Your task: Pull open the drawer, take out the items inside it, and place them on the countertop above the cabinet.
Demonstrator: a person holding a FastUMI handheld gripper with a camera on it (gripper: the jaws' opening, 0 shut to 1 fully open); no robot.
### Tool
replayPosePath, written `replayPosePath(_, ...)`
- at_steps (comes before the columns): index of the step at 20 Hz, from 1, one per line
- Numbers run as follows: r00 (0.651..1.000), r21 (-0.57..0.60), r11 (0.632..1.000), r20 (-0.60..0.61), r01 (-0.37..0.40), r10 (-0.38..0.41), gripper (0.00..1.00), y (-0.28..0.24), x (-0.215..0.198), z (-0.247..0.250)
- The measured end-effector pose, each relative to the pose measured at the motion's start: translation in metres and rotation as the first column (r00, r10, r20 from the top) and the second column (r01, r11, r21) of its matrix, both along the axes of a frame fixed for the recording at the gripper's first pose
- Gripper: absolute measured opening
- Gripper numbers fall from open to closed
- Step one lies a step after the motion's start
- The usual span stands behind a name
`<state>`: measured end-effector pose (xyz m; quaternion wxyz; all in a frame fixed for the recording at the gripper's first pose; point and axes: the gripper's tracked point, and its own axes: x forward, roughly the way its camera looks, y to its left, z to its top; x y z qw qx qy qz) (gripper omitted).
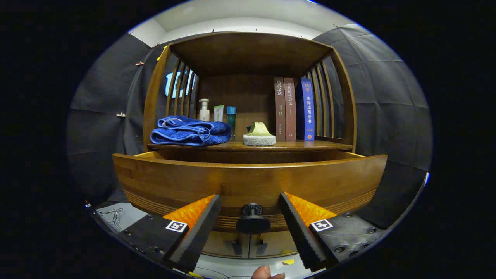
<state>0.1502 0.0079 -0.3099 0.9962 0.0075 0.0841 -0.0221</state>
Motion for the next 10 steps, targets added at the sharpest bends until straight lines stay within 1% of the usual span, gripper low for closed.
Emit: replayPosePath(10,1.0,-0.007,1.0,0.003,0.0,0.0,0.99,-0.001,0.059,-0.007)
